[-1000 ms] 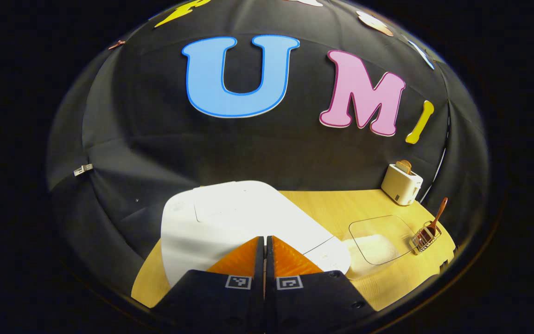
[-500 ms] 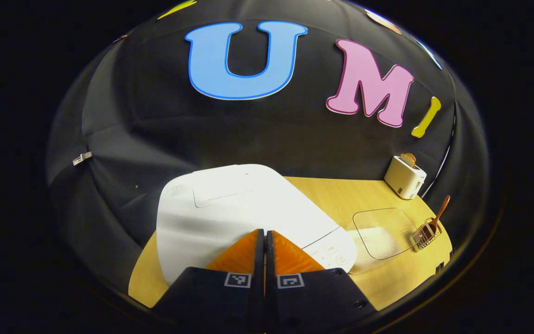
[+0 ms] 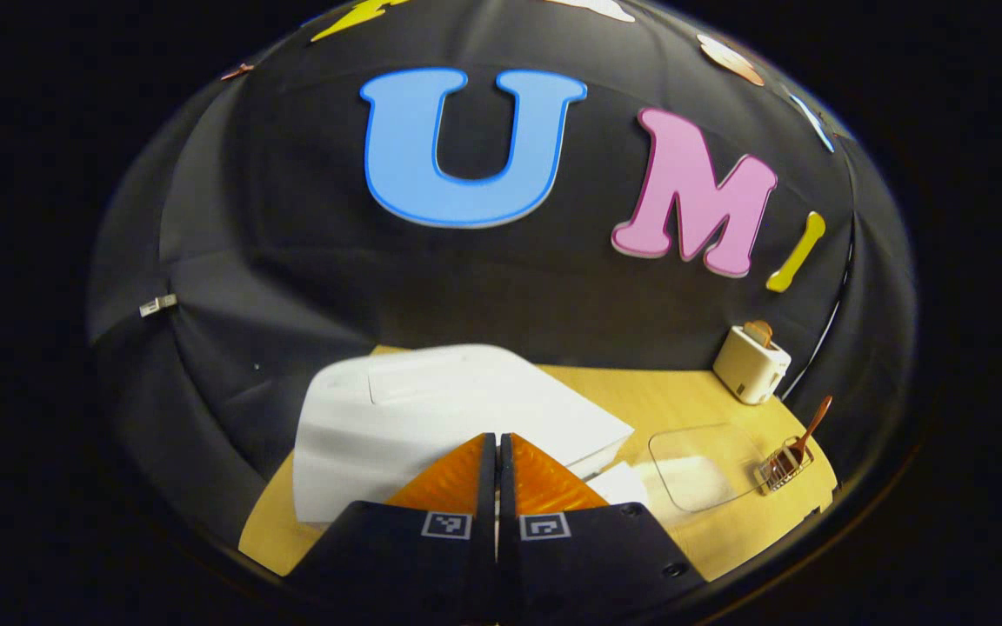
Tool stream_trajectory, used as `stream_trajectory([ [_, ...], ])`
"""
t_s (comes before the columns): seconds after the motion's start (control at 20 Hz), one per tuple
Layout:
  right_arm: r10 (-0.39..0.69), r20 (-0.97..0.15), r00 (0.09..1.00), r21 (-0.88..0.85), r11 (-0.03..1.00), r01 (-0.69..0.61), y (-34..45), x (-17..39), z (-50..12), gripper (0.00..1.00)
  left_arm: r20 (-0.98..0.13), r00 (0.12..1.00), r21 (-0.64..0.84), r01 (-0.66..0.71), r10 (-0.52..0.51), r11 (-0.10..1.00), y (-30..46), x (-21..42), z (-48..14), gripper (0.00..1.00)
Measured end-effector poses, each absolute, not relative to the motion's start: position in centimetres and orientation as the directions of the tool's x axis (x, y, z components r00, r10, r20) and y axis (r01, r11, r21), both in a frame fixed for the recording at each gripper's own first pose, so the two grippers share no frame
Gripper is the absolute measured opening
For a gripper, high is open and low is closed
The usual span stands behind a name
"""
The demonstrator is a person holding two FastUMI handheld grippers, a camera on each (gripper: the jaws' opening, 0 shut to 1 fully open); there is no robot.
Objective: Close the left gripper, press the button to open the rice cooker; take a wooden spoon from the chopstick holder with the right hand, scoop a spoonful of rice and pour it into the rice cooker, then put the wooden spoon back into the chopstick holder.
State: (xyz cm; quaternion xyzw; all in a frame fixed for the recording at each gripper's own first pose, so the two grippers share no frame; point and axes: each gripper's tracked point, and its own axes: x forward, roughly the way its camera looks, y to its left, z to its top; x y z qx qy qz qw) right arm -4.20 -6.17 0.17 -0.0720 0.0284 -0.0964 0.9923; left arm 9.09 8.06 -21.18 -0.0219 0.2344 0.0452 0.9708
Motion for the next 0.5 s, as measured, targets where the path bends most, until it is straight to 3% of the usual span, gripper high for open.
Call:
stream_trajectory([
  [0.5,-0.202,-0.055,0.978,-0.129,0.973,0.194,-6.9,-4.8,-0.1,0.97,-0.152,0.982,-0.037,-0.121,0.114,0.992,10.7,11.9,-10.8,0.05],
])
